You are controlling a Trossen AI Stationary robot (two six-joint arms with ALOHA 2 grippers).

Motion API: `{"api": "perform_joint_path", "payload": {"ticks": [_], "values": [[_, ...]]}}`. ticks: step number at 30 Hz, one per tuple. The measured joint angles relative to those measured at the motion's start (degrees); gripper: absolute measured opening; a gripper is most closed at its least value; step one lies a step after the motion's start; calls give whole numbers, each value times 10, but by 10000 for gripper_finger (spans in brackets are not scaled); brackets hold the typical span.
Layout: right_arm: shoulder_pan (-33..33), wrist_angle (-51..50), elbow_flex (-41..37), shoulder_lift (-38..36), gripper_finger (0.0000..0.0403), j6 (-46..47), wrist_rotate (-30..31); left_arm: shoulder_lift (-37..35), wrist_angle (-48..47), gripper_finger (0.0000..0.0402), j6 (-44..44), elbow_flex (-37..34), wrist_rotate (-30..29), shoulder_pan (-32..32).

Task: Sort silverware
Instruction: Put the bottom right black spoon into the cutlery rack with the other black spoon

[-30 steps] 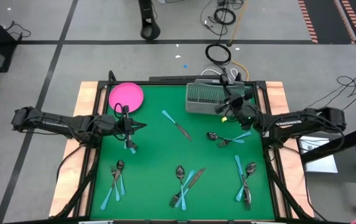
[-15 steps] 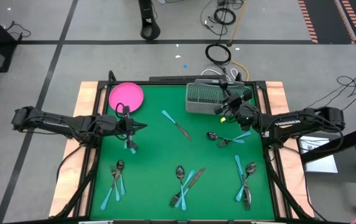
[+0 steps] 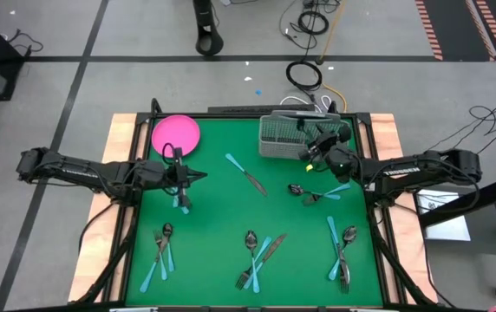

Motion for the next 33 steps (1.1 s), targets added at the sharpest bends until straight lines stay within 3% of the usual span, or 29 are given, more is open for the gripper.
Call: {"api": "perform_joint_path", "payload": {"ticks": [4,12,16,21,23,26,30,33], "values": [[0,-22,0,-15,158,16,0,0,13,0,-13,0,0,0],[12,-62,49,-60,168,-40,-2,0,4,0,-127,0,-5,0],[42,-70,92,-71,167,-32,-11,10,5,0,-163,0,-43,0],[88,-168,169,-71,167,39,-150,34,7,0,-148,0,-77,1],[103,-236,212,-55,166,78,-211,41,8,0,-133,0,-27,5],[128,-329,257,-17,165,128,-255,45,7,0,-91,0,67,20],[153,-434,298,40,165,173,-273,45,-4,0,-56,0,86,43],[158,-538,325,68,165,223,-326,45,-16,0,-59,0,86,57]]}}
